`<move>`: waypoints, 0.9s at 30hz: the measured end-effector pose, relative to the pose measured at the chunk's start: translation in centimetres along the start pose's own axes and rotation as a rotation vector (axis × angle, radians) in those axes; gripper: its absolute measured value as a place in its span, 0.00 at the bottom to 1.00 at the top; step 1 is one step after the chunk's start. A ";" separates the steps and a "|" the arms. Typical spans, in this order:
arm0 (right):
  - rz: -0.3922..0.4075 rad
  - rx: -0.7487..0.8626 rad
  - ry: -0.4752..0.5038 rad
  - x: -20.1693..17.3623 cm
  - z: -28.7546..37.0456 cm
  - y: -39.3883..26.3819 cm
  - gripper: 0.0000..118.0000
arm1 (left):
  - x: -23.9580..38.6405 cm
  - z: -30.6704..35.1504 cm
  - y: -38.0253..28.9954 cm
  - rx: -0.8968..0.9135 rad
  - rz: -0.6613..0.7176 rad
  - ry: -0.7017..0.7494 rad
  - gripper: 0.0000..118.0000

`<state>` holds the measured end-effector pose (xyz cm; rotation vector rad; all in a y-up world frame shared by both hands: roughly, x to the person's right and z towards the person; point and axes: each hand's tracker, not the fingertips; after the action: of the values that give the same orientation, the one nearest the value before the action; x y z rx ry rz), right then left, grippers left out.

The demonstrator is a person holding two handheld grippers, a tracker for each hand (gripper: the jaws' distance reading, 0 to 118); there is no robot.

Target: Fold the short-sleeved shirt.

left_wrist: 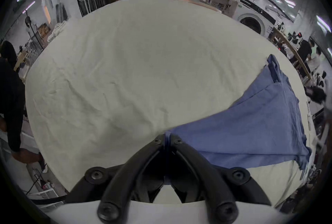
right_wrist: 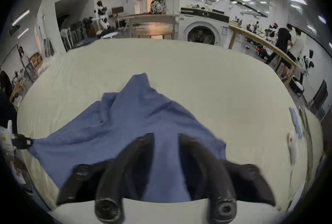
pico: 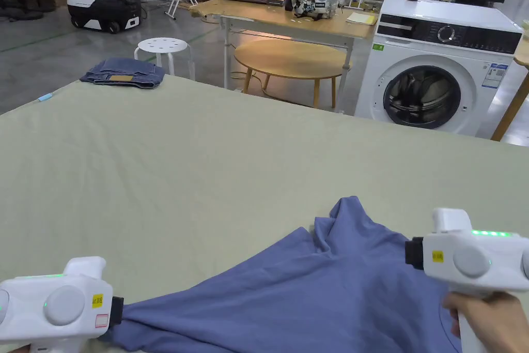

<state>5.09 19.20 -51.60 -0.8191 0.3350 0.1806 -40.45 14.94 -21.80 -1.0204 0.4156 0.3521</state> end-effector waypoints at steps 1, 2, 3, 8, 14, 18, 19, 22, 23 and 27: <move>0.021 -0.029 0.007 0.4 -1.1 1.0 0.61 | 0.0 -0.1 0.0 -0.003 0.005 -0.003 0.00; 0.022 -0.054 0.018 0.8 -2.2 1.8 0.63 | -0.1 -0.1 -0.1 -0.004 0.011 -0.007 0.00; 0.021 -0.071 0.012 1.1 -3.4 2.7 0.63 | -0.2 -0.5 -0.1 -0.006 0.019 -0.006 0.00; 0.034 -0.147 0.048 2.0 -8.6 5.1 0.63 | -0.7 -1.4 -0.2 -0.013 0.028 -0.003 0.00; 0.056 -0.203 0.073 1.7 -12.7 6.1 0.63 | -1.1 -1.6 -0.2 -0.014 0.039 -0.005 0.00; 0.117 -0.279 0.044 0.6 -14.2 5.6 0.63 | -0.9 -1.4 -0.4 -0.016 0.040 -0.002 0.00; 0.114 -0.262 0.042 0.4 -14.2 5.3 0.62 | -1.0 -1.6 -0.4 -0.016 0.041 -0.002 0.00; 0.082 -0.244 0.030 0.0 -12.9 4.8 0.52 | -1.1 -1.6 -0.4 -0.015 0.039 -0.004 0.00; 0.075 -0.242 0.038 -0.1 -12.7 4.8 0.44 | -0.9 -1.4 -0.5 -0.013 0.038 -0.003 0.00; 0.085 -0.237 0.050 0.1 -12.7 4.8 0.03 | -0.9 -1.4 -0.4 -0.006 0.030 -0.006 0.00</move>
<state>0.99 12.99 -62.97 -1.0455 0.4004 0.2837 -41.25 13.42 -21.74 -1.0193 0.4249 0.3830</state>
